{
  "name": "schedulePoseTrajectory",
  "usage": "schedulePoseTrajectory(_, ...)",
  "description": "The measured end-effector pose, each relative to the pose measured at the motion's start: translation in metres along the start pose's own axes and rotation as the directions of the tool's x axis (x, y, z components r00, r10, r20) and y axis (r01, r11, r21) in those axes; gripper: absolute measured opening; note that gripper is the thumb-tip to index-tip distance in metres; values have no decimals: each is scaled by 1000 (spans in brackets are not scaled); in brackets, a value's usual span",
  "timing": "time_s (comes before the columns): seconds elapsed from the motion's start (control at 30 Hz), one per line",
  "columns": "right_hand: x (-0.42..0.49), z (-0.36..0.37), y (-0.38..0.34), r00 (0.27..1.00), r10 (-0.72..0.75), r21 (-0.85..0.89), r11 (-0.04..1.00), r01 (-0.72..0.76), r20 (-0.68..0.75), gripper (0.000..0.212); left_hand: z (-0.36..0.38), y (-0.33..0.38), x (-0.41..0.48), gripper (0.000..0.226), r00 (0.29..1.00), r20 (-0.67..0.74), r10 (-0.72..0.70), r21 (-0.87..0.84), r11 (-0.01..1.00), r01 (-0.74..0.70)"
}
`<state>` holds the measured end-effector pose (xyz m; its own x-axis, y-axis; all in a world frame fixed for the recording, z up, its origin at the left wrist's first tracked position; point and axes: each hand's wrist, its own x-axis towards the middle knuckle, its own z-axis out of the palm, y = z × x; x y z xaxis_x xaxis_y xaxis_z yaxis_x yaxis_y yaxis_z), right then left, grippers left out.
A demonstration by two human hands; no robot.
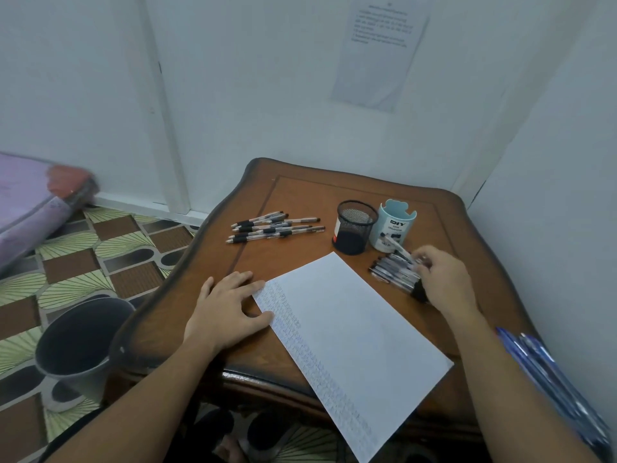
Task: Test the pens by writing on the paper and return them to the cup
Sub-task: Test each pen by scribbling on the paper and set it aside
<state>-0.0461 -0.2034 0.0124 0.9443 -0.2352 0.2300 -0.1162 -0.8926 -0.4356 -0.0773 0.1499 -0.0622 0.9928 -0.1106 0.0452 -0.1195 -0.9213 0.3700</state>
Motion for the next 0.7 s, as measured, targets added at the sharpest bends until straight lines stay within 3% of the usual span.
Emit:
schedulePoseTrajectory(0.17,17,6,23,996,-6,-275,961,31,90,25,0,1,-1,88,1000,-22,-5,-16,1000,5)
schedulePoseTrajectory(0.3,17,12,19,997,-1,-296,955,23,76,29,-1,2,-1,89,1000,-19,-9,-20,1000,8)
schedulePoseTrajectory(0.47,14,20,-2,991,-133,-171,977,125,-35,26,-2,3,-1,90,1000,-13,-7,-17,1000,7)
schedulePoseTrajectory(0.6,20,53,-45,953,-290,56,957,286,91,24,-3,4,-1,89,1000,-7,-5,-30,1000,5)
schedulePoseTrajectory(0.7,28,82,-83,911,-336,183,937,298,239,31,-4,4,-1,88,1000,10,-8,-27,1000,9)
